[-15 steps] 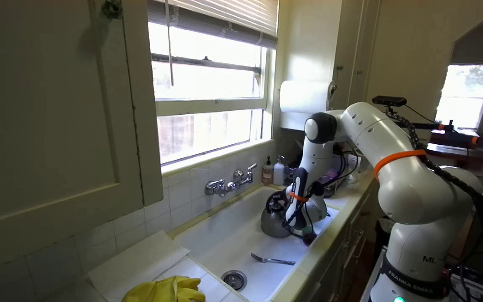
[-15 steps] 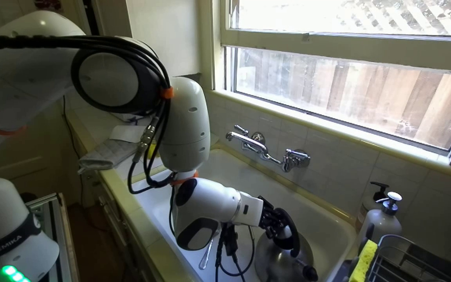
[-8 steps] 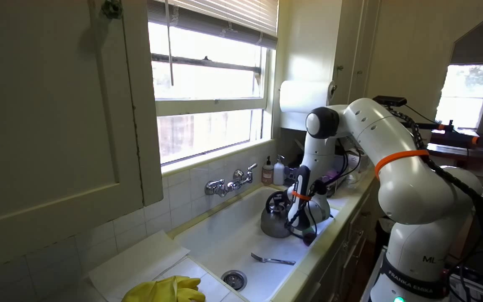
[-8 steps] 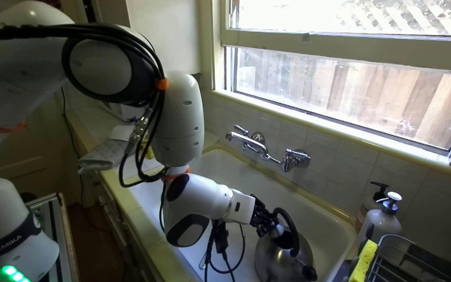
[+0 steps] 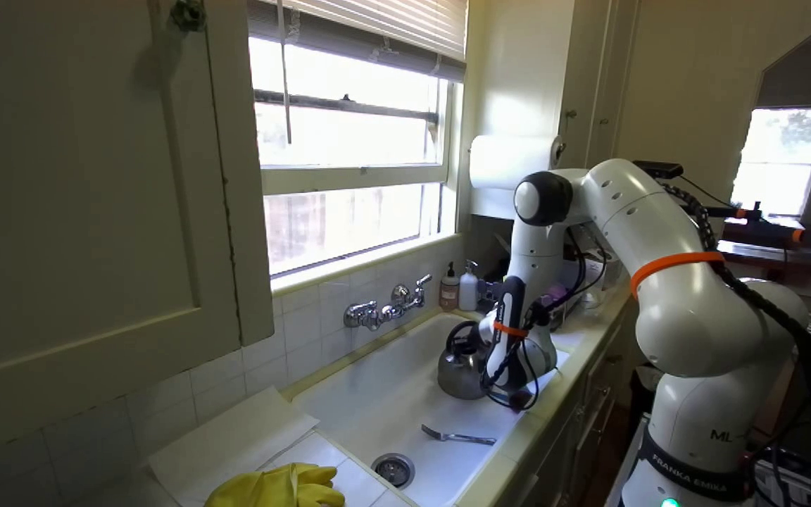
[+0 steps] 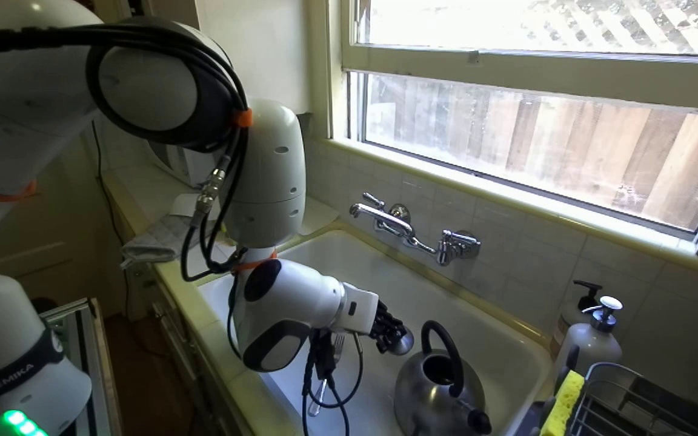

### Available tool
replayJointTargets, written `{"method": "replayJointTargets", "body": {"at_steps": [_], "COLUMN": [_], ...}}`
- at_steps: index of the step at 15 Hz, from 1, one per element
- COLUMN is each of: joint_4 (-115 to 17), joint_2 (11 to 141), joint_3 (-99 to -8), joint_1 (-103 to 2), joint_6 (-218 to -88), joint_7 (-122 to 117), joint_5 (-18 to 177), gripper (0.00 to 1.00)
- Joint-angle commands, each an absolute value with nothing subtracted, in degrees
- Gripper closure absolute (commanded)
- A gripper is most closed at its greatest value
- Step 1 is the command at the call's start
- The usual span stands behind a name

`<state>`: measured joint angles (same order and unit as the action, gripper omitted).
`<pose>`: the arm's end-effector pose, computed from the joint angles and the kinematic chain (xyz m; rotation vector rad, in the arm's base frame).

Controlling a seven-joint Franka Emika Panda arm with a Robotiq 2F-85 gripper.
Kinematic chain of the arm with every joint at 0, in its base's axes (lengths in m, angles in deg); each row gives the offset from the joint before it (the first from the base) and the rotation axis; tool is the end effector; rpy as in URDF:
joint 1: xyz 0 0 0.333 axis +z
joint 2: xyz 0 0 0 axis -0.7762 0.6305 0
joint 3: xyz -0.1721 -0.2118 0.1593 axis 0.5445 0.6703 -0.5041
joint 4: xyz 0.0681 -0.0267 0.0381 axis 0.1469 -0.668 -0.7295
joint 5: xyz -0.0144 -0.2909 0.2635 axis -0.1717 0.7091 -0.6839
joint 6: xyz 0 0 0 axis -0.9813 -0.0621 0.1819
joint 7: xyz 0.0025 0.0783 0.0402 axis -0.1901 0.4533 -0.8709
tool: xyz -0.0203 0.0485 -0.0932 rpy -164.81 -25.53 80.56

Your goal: Remove the lid from the silver kettle.

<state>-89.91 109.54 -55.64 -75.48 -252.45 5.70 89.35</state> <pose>0.4527 -0.1923 0.0868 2.7569 -0.6174 1.3421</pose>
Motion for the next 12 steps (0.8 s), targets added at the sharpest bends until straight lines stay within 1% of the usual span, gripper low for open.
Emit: {"method": "replayJointTargets", "body": {"at_steps": [1,7,12], "joint_4": [-90.48,-84.08,-78.68], "joint_2": [107.99,111.15,115.79], "joint_3": [-56.19,-59.44,-60.02], "joint_1": [-74.37,-73.17,-72.92], "joint_6": [-248.51,-240.7,-239.45], "joint_7": [5.86,5.2,2.25], "joint_5": [91.06,94.03,94.51], "gripper": [0.95,0.95,0.95]}}
